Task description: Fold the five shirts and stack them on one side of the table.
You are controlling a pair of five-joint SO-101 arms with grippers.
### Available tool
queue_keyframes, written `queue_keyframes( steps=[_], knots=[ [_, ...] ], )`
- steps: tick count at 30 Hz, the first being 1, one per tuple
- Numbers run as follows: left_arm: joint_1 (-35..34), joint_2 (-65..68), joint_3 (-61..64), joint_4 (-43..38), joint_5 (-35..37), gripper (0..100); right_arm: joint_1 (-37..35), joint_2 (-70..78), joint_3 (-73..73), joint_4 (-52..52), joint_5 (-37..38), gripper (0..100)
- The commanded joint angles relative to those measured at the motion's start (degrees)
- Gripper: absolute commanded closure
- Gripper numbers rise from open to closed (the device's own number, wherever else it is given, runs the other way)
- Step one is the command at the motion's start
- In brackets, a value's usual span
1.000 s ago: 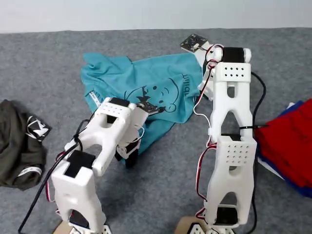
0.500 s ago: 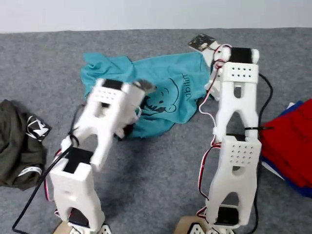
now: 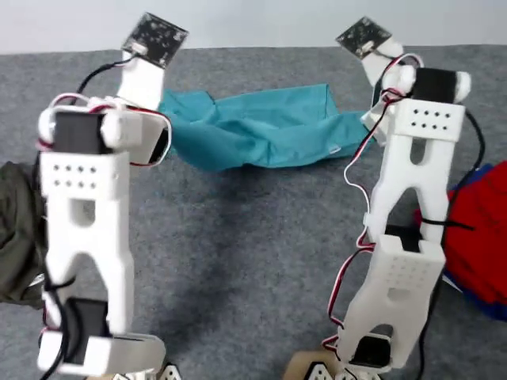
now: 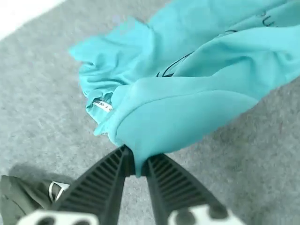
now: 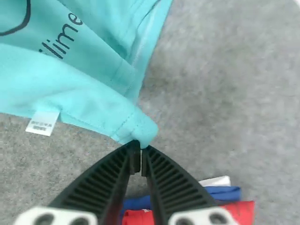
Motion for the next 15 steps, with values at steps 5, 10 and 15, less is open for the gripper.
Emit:
queue_keyframes(
  steps=[5,10,15],
  knots=[
    [-0.62,-7.21,-1.71,1.23,0.88,100,0.13,-5.14,-2.37,1.98,0.26,98.6],
    [-0.62,-7.3,1.45,1.23,0.88,100,-2.59,2.51,2.11,1.71,0.53,98.5],
    [-0.62,-7.74,3.38,1.23,0.88,100,-5.14,13.32,2.46,1.54,0.18,95.8]
  ],
)
